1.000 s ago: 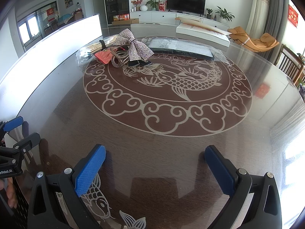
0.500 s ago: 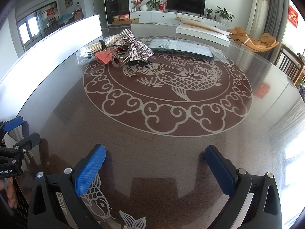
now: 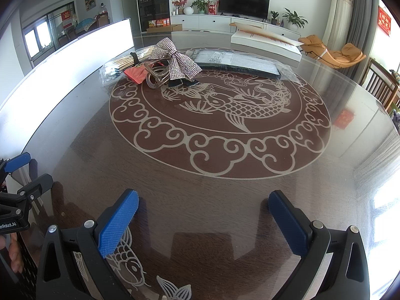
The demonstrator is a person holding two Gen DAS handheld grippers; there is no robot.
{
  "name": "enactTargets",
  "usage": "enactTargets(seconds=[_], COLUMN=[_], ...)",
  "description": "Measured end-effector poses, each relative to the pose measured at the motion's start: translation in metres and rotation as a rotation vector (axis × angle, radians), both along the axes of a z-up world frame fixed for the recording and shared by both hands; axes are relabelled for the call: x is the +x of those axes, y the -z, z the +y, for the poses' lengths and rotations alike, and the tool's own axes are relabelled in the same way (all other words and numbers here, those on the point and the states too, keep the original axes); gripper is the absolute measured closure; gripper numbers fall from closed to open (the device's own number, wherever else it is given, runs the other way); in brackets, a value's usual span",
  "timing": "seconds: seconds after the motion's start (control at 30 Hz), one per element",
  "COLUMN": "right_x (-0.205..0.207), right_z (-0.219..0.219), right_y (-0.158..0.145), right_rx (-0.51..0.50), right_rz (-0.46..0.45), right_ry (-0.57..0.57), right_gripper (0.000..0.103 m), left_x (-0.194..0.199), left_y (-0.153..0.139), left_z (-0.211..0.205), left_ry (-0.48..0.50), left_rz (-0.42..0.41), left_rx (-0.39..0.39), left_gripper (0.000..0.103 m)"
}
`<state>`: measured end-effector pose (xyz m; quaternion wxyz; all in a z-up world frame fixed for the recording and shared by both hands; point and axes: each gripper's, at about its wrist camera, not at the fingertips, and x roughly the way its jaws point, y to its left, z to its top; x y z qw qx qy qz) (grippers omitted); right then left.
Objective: Organize objects
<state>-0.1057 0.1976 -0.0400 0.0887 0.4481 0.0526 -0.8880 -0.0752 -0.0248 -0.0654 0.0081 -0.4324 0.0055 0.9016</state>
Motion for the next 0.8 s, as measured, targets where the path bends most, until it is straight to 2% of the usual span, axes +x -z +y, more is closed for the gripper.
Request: enactTargets(seconds=[0.17, 0.23, 0.3, 0.4, 0.57, 0.63, 0.7, 0.77, 0.8], right_x=[-0.003, -0.015, -0.032, -0.06, -0.122, -0.147, -0.166, -0.178, -0.183], right_z=[0.0, -0.004, -0.009, -0.02, -0.062, -0.077, -0.081, -0.077, -0.074], right_y=[0.0, -0.001, -0.009, -0.031, -0.033, -0.028, -0.027, -0.029, -0.028], right_rx=[-0.002, 0.013, 0.077, 0.088, 0.136, 0.173, 0.181, 0.108, 0.055], right_rz=[-0.014, -0.047, -0.034, 0.039, -0.021, -0.052, -0.044, -0.066, -0.114], right_ry=[-0.015, -0.083, -0.125, -0.248, -0.422, -0.428, -0.416, -0.426, -0.433], right_gripper=[0.0, 0.0, 0.0, 0.0, 0.0, 0.0, 0.0, 0.011, 0.038], left_x=[0.0, 0.0, -0.001, -0.001, -0.003, -0.003, -0.003, -0.004, -0.005], left_y=[0.0, -0.001, -0.002, -0.002, -0.002, -0.002, -0.001, -0.001, -0.001], left_z=[0.0, 0.0, 0.0, 0.0, 0.0, 0.0, 0.0, 0.0, 0.0], left_ry=[0.001, 0.002, 0.005, 0.005, 0.003, 0.005, 0.009, 0.013, 0.013], left_rz=[-0.001, -0.001, -0.001, -0.001, 0.001, 0.001, 0.002, 0.001, 0.001], left_rx=[-0.001, -0.002, -0.001, 0.0, 0.0, -0.001, 0.0, 0.001, 0.001], left_gripper=[0.0, 0.0, 0.0, 0.0, 0.0, 0.0, 0.0, 0.0, 0.0])
